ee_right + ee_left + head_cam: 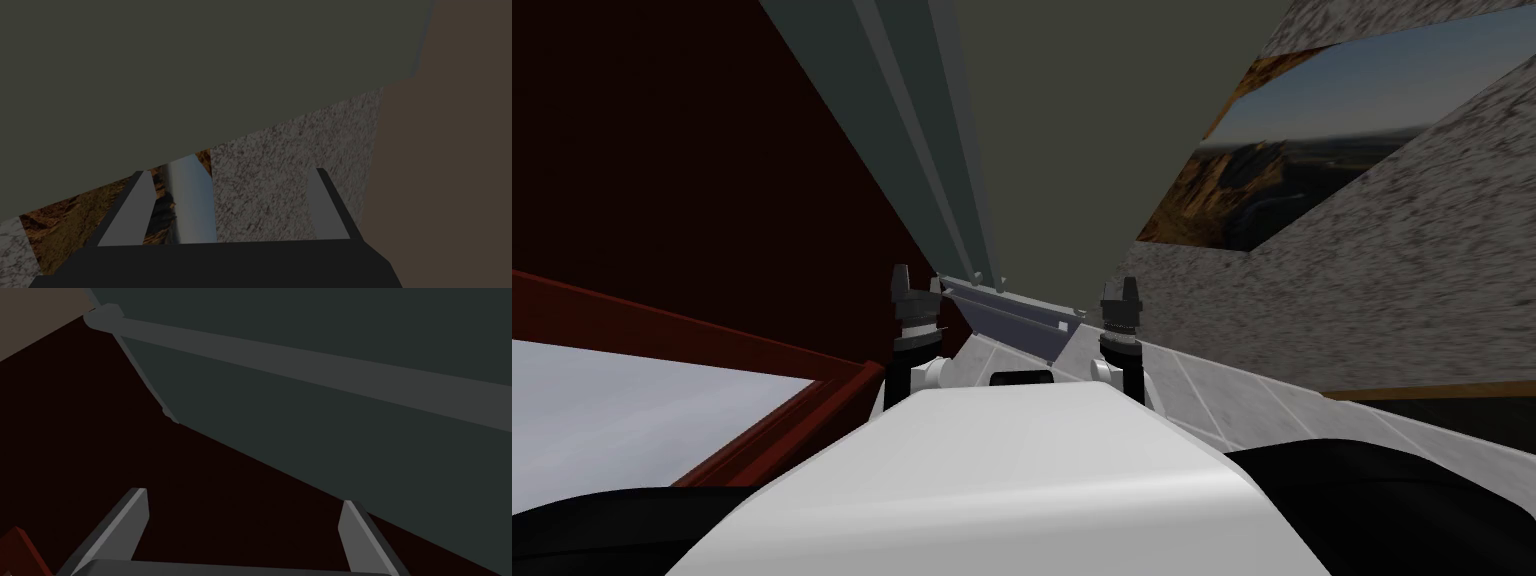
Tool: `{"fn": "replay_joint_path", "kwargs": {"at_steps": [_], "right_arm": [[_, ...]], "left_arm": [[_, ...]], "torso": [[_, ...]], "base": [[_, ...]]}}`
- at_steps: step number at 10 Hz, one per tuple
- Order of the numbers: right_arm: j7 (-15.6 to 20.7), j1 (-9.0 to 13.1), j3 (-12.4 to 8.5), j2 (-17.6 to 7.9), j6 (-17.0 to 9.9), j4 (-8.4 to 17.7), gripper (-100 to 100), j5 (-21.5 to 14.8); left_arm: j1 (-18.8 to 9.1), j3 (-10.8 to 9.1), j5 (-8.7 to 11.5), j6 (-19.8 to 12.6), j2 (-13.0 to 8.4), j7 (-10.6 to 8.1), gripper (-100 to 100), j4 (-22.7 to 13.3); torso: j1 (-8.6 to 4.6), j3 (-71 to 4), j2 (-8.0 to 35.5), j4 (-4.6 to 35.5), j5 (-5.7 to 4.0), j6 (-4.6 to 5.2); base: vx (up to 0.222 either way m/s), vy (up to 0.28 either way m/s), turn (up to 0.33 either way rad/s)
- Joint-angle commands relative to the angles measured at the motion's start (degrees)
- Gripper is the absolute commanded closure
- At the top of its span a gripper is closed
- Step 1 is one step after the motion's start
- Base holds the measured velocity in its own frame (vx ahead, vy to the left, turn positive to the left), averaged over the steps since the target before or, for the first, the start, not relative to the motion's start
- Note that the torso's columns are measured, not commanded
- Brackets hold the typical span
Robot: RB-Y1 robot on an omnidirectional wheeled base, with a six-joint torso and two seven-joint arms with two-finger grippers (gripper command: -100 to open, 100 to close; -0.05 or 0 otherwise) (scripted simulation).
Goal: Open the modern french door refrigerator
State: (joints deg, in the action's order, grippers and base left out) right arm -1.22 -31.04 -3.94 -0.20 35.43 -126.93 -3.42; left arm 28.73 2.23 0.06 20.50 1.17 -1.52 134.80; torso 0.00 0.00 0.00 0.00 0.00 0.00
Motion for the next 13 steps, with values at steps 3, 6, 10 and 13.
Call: {"fn": "replay_joint_path", "kwargs": {"at_steps": [3, 6, 10, 13], "right_arm": [[0.0, 0.0, 0.0, 0.0, 0.0, 0.0, 0, 0.0], [0.0, 0.0, 0.0, 0.0, 0.0, 0.0, 0, 0.0], [0.0, 0.0, 0.0, 0.0, 0.0, 0.0, 0, 0.0], [0.0, 0.0, 0.0, 0.0, 0.0, 0.0, 0, 0.0]], "left_arm": [[0.0, 0.00, 0.0, 0.0, 0.0, 0.00, 0, 0.0], [0.0, 0.00, 0.0, 0.0, 0.0, 0.00, 0, 0.0], [-0.2, 0.11, 0.0, 0.1, -2.0, 0.02, -100, -0.6], [-0.8, 0.55, -0.2, 0.3, -6.0, 0.08, -100, -2.8]], "torso": [[0.00, -20.1, 10.0, 10.1, 0.00, 0.00], [0.00, -45.4, 22.7, 22.7, 0.00, 0.00], [0.00, -79.2, 39.6, 39.6, 0.00, 0.00], [0.03, -84.5, 42.2, 42.2, 0.01, 0.00]], "base": [[0.000, 0.000, 0.000], [0.000, 0.000, 0.000], [0.002, 0.001, -0.004], [0.008, 0.011, -0.033]]}}
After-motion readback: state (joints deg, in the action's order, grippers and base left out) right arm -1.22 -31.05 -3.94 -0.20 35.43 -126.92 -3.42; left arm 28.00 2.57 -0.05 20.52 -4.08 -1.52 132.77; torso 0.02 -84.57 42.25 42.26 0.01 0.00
